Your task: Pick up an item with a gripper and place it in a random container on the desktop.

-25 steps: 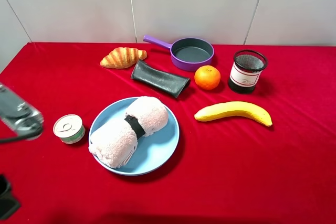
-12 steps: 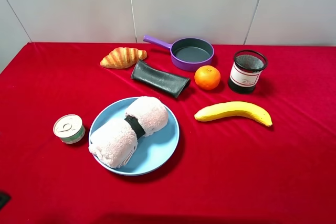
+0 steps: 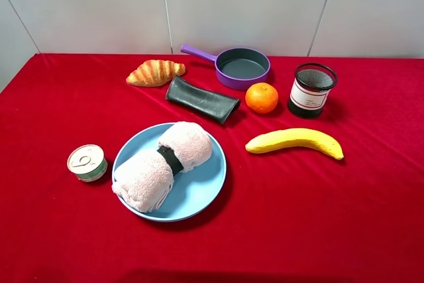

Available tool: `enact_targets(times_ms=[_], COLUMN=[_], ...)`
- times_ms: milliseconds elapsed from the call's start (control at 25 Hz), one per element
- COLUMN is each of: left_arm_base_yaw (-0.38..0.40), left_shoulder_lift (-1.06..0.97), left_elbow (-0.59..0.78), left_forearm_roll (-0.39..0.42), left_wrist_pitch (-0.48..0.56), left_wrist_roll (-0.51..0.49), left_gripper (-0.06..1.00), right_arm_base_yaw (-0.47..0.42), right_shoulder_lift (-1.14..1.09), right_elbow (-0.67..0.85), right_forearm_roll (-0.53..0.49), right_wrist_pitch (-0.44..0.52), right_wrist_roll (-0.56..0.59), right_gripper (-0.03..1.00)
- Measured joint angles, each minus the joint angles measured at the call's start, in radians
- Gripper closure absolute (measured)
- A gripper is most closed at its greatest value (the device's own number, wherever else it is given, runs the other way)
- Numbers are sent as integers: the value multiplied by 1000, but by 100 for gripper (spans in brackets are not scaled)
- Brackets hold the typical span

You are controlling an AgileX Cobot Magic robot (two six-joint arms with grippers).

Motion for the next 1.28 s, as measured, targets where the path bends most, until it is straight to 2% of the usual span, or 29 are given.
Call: enact_targets(times_ms=[200,520,1280], left_arm_base_yaw=[121,241,255], left_shoulder_lift=[-140,-326,-343], left_elbow=[6,6,6], left_forearm_roll=[-6,-8,-22], left_wrist_pitch=[0,0,0], left_wrist_roll=[37,45,62], left_gripper=[-5,-5,-5], right_arm_base_yaw=[0,0,0], right_shoulder_lift=[0,0,0], right_elbow=[0,0,0], right_forearm_roll=[0,0,0], right_wrist_pitch=[0,0,0], right_wrist_roll=[0,0,0], right_gripper=[28,28,28])
